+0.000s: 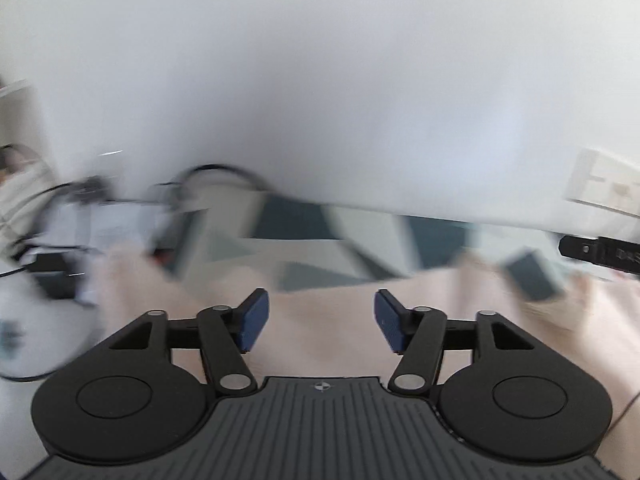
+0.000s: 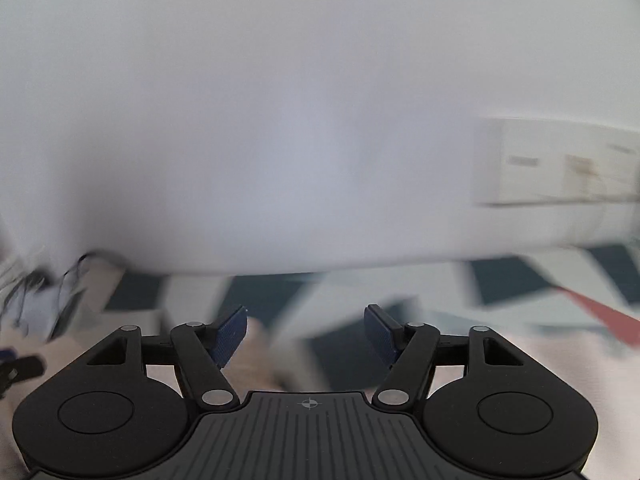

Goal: Fold clothes

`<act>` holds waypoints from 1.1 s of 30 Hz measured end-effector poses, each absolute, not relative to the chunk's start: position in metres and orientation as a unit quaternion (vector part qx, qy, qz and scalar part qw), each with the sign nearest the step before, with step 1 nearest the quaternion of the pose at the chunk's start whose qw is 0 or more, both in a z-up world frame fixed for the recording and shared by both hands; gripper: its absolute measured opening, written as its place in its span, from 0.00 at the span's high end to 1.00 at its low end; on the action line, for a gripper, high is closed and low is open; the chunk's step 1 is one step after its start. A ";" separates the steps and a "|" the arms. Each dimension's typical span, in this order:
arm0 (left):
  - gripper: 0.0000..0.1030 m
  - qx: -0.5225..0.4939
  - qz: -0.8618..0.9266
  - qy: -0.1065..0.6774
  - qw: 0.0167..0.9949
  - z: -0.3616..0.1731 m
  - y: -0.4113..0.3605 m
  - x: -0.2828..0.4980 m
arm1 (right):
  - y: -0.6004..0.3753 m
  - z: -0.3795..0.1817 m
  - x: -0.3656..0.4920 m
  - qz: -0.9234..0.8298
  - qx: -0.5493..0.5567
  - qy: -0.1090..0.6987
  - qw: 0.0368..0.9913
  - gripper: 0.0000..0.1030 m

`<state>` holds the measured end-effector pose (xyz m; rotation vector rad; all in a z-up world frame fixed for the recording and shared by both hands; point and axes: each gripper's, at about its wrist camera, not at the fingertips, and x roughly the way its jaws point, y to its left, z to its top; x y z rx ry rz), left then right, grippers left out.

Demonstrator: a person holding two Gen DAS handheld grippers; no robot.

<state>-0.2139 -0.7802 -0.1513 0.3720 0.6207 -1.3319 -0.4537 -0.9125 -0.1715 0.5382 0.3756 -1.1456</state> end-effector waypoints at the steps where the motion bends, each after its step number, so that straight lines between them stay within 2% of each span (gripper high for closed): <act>1: 0.27 0.173 -0.627 0.288 0.703 -0.154 -0.781 -0.222 | -0.912 -0.174 -0.474 -0.561 0.262 0.180 0.764 0.43; 4: 0.27 0.205 -0.666 0.310 0.646 -0.168 -0.789 -0.250 | -0.910 -0.192 -0.521 -0.594 0.288 0.227 0.716 0.47; 7: 0.27 0.230 -0.657 0.319 0.643 -0.182 -0.797 -0.265 | -0.909 -0.210 -0.553 -0.614 0.293 0.267 0.682 0.48; 11: 0.27 0.249 -0.625 0.341 0.656 -0.199 -0.808 -0.268 | -0.926 -0.225 -0.580 -0.640 0.320 0.228 0.660 0.58; 15: 0.27 0.271 -0.602 0.334 0.673 -0.208 -0.815 -0.263 | -0.944 -0.228 -0.578 -0.642 0.304 0.224 0.667 0.56; 17: 0.22 0.288 -0.595 0.317 0.680 -0.211 -0.819 -0.267 | -0.948 -0.233 -0.575 -0.646 0.276 0.233 0.673 0.56; 19: 0.13 0.294 -0.584 0.311 0.690 -0.213 -0.823 -0.267 | -0.951 -0.237 -0.573 -0.650 0.249 0.243 0.676 0.58; 21: 0.10 0.280 -0.571 0.326 0.699 -0.214 -0.828 -0.262 | -0.955 -0.235 -0.581 -0.665 0.256 0.236 0.660 0.60; 23: 0.09 0.273 -0.566 0.331 0.704 -0.214 -0.831 -0.258 | -0.957 -0.232 -0.597 -0.696 0.268 0.229 0.626 0.66; 29: 0.09 0.269 -0.559 0.322 0.715 -0.214 -0.836 -0.250 | -0.951 -0.230 -0.629 -0.711 0.279 0.237 0.601 0.67; 33: 0.09 0.229 -0.568 0.361 0.703 -0.208 -0.833 -0.232 | -0.953 -0.227 -0.631 -0.713 0.290 0.239 0.593 0.68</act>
